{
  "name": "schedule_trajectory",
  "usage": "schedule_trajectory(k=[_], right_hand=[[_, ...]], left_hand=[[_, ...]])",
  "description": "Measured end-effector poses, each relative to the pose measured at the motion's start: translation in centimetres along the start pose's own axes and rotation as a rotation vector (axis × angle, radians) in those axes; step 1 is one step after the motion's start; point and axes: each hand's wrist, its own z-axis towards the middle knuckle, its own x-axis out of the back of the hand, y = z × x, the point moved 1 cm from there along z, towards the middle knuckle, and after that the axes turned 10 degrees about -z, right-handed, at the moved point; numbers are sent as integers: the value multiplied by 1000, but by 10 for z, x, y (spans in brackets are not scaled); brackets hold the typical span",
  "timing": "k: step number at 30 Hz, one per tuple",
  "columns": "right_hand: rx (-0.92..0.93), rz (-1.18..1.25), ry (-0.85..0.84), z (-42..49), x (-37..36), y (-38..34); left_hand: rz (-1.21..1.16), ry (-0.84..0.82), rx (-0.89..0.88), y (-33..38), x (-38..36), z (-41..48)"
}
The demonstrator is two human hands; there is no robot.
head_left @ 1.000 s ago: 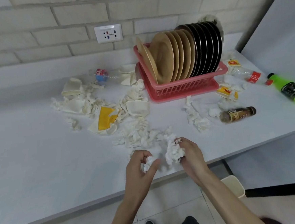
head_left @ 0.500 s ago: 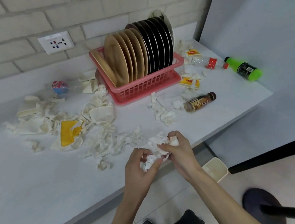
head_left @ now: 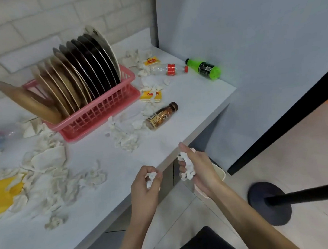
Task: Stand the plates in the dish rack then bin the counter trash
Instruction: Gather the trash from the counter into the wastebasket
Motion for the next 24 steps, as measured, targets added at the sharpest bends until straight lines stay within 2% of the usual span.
schedule_trajectory(k=[7, 11, 16, 21, 24], right_hand=[[93, 3, 8, 3, 88, -3], [41, 76, 66, 6, 134, -2], [-104, -29, 212, 13, 177, 12], [-261, -42, 281, 20, 203, 29], [-251, -70, 267, 26, 214, 47]], left_hand=[[58, -133, -23, -4, -87, 15], [133, -189, -23, -12, -131, 25], [250, -239, -11, -21, -178, 30], [248, -304, 38, -33, -207, 34], [217, -350, 108, -42, -221, 36]])
